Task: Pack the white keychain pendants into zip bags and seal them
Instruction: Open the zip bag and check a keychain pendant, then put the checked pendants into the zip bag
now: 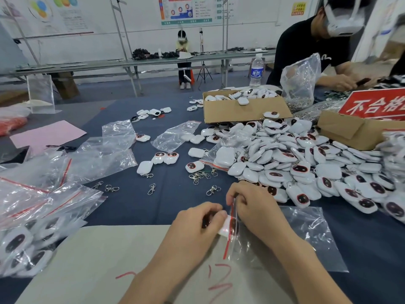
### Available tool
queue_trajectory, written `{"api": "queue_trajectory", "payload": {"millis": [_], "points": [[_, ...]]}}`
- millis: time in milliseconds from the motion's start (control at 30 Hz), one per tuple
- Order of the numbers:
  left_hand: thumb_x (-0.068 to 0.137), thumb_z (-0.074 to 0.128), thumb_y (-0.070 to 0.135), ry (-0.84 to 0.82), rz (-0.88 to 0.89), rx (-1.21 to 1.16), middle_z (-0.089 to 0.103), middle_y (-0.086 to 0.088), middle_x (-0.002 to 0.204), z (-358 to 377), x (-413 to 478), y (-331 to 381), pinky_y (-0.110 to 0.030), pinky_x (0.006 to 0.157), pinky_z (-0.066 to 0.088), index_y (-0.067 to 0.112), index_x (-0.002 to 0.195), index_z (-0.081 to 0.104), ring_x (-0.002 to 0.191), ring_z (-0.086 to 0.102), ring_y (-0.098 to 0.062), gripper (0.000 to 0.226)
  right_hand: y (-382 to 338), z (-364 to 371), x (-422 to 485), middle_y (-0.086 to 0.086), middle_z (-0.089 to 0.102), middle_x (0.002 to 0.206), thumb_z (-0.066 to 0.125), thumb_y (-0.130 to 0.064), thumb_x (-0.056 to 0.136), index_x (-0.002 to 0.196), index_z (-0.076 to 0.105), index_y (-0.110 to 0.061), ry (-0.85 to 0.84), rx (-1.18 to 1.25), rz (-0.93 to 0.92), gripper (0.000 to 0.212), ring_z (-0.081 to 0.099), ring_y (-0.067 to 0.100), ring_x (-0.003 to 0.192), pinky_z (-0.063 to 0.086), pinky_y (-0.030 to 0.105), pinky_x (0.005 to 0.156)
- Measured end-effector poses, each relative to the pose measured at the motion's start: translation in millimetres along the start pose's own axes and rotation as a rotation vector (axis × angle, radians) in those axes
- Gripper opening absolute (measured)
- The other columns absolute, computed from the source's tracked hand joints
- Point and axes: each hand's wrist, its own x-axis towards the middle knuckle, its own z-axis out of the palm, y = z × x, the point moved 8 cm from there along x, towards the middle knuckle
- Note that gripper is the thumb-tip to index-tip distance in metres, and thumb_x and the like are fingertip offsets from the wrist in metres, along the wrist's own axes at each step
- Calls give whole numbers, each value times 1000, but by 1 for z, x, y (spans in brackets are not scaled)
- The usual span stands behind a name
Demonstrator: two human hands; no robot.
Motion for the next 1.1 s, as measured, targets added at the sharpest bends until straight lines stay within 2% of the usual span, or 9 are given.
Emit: {"api": "queue_trajectory", "payload": {"millis": [167,267,433,533,667,767,867,967,1100], "points": [[99,53,45,9,51,-156,70,12,77,10,-6,9,-25,67,49,34,97,68,70,61,-5,19,5,-4,2,-8,66,82,45,0,80,70,49,-26,75,-29,85,28,57,15,79,46,35,70],[89,46,62,-72,123,-160,65,22,97,24,-14,19,-11,80,41,39,106,66,101,53,-1,35,14,-7,3,-10,67,77,44,-2,77,71,49,-28,96,-17,185,28,57,15,79,43,33,66],[94,60,31,-48,153,-172,56,28,105,32,-18,24,-13,88,43,49,115,54,108,55,-7,28,8,-13,1,-10,68,68,36,-10,72,69,52,-38,137,162,160,33,61,12,66,50,37,64],[92,58,29,28,178,-189,68,16,104,25,-19,27,-27,90,48,52,122,42,105,61,-12,41,6,-12,2,-4,68,68,39,-4,75,71,56,-33,135,225,146,35,61,16,66,53,41,64],[89,52,33,-8,216,-78,48,26,132,31,-22,32,-21,106,38,65,139,23,128,45,0,66,8,-7,3,0,67,65,42,1,79,68,57,-28,93,238,132,34,61,15,62,53,40,62],[87,48,37,-76,229,-41,51,22,129,37,-22,32,-18,104,38,81,130,10,124,42,2,72,7,-3,4,1,69,67,48,4,77,63,55,-23,48,219,113,31,63,21,71,53,45,68],[87,49,32,-109,175,-165,61,15,120,37,-18,25,-35,100,49,71,134,27,118,54,-10,65,6,-1,4,1,67,66,49,4,79,64,56,-20,39,211,90,28,60,20,69,51,43,67],[89,51,39,-80,153,-239,67,12,115,34,-16,21,-33,99,49,60,137,36,115,60,-9,55,2,-4,6,-5,67,70,47,6,83,67,58,-29,77,253,65,40,59,8,70,50,36,70],[100,48,43,108,144,-308,64,13,78,16,-10,13,-12,63,44,58,122,48,61,55,0,26,3,-29,4,-5,64,119,52,-11,96,114,68,-28,323,-94,38,30,53,19,113,39,36,96]]}}
